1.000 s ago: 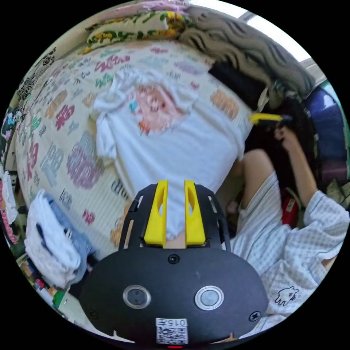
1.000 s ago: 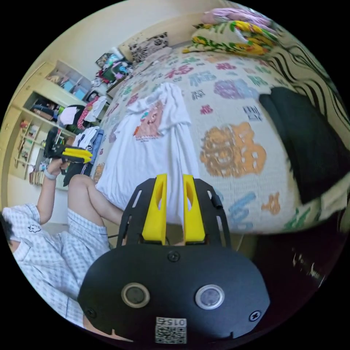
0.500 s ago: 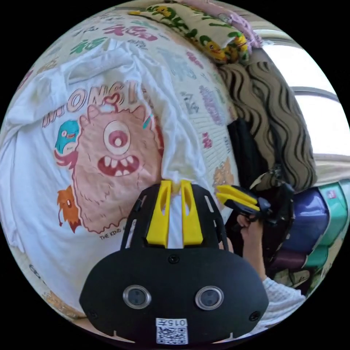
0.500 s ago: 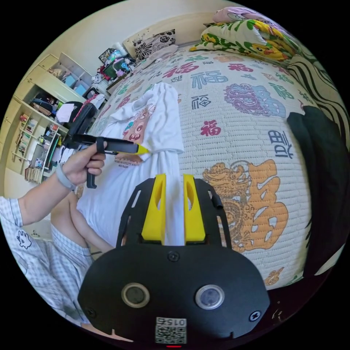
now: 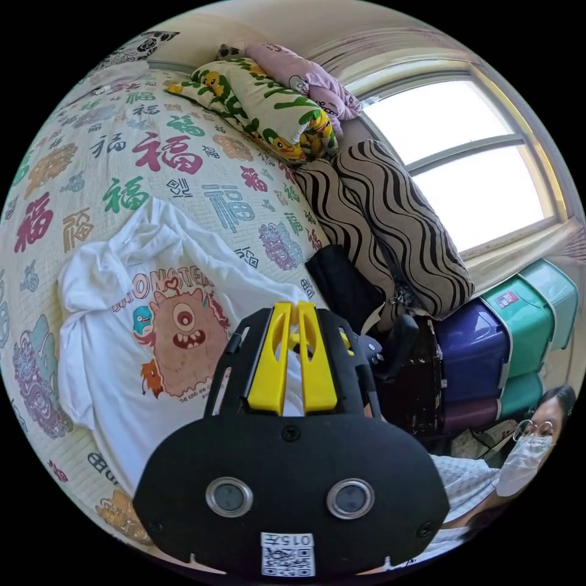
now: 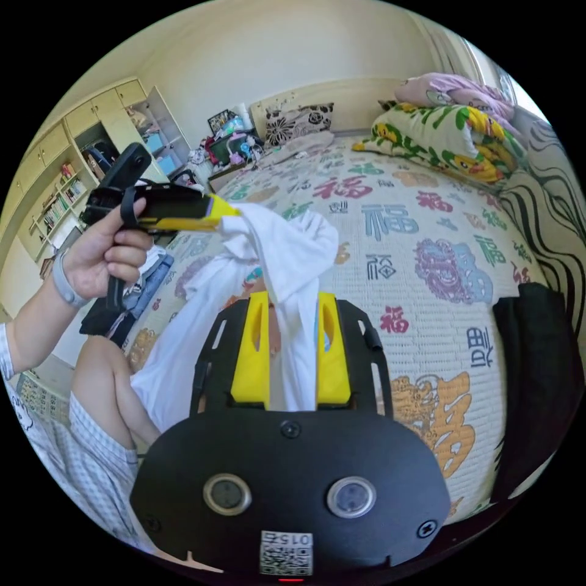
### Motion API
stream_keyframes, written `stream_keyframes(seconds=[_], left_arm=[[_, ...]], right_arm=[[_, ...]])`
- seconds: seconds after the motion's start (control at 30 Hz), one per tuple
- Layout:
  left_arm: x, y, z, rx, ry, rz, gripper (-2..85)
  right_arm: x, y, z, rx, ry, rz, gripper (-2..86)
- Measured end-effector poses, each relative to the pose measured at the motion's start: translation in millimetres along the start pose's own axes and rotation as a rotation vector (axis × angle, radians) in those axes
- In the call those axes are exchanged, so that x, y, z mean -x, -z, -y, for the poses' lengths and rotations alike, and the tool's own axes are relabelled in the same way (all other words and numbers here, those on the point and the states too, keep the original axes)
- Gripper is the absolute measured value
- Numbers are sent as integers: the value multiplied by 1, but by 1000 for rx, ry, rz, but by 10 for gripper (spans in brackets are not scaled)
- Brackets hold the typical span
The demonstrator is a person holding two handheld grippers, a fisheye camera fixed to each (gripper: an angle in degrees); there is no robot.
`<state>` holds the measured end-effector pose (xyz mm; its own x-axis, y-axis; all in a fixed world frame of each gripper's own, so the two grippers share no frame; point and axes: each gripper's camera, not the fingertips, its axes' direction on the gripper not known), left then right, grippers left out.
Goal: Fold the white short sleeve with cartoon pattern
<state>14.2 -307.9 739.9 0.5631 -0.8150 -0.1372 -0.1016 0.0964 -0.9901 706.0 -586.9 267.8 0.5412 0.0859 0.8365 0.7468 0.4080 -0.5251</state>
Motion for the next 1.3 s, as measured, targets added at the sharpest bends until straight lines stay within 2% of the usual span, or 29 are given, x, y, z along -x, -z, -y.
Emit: stream_keyframes(seconds=[0.13, 0.27, 0.43, 0.53, 0.6, 0.7, 0.77, 0.83, 0.9, 1.03, 1.1, 1.2, 1.3], left_arm=[[-3, 28, -2, -11, 26, 3, 0], [-6, 53, 2, -4, 13, 29, 0], [-8, 60, 9, 45, -60, -65, 1], [-9, 42, 14, 52, -86, -209, 1], [-8, 11, 29, 38, -71, -367, 4], [-7, -40, 56, 61, -55, -516, 20], [-7, -67, 68, 96, -66, -592, 59], [-11, -78, 72, 163, -77, -637, 70], [-19, -60, 71, 210, -167, -524, 71], [-3, -3, 69, 245, -149, -274, 78], [13, 46, 70, 198, -87, -10, 84], [22, 96, 74, 126, -32, 291, 93], [25, 111, 83, 111, 3, 478, 103]], right_arm=[[43, 23, 23, 12, 97, 3, 21], [64, 46, 39, -7, 103, -74, 4], [65, 89, 77, -117, 59, -113, -2], [56, 112, 118, -146, 91, -162, -2], [45, 125, 142, -145, 121, -171, -2], [10, 138, 175, -99, 118, -281, 2], [-25, 135, 187, -8, 14, -296, 9], [-71, 129, 188, 127, -218, -223, 29], [-82, 135, 177, 124, -317, -123, 49], [-72, 138, 160, 211, -446, 3, 83], [-57, 137, 170, 237, -447, 54, 84], [-22, 133, 222, 266, -303, 80, 81], [15, 112, 297, 323, -103, 72, 84]])
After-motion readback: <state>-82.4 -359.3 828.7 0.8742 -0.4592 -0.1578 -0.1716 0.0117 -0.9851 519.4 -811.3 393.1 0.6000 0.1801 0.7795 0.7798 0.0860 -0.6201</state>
